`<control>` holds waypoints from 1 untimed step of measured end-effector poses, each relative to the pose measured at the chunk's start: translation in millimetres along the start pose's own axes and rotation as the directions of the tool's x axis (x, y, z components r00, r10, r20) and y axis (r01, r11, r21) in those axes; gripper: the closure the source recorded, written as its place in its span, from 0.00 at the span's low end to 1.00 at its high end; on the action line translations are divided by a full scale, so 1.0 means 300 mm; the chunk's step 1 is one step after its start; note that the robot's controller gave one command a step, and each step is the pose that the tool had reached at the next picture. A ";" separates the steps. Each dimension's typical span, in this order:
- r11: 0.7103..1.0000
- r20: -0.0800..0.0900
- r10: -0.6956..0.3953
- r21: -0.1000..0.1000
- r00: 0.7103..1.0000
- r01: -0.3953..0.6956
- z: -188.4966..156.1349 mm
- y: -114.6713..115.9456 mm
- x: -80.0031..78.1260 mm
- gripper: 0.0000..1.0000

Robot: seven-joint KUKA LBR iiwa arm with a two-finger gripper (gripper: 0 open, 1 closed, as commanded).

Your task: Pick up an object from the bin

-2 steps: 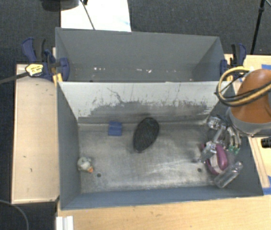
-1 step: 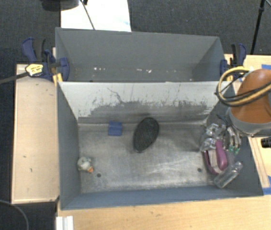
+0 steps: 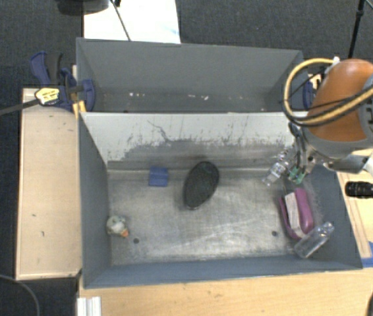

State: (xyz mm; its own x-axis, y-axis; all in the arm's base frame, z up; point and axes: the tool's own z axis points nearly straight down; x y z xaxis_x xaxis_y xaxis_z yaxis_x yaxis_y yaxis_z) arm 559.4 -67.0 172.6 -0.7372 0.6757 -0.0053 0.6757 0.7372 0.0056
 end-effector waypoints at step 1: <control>0.967 -0.005 0.256 0.008 0.967 -0.256 0.100 -0.063 0.051 1.00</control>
Offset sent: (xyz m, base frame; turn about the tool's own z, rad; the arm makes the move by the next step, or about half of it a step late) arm -0.0231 -0.0032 -0.0293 0.2591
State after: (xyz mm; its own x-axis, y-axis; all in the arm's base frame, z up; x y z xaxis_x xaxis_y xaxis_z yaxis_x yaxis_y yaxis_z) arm 535.7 -70.6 142.5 -0.5396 0.8419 0.0010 0.8419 0.5396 -0.0015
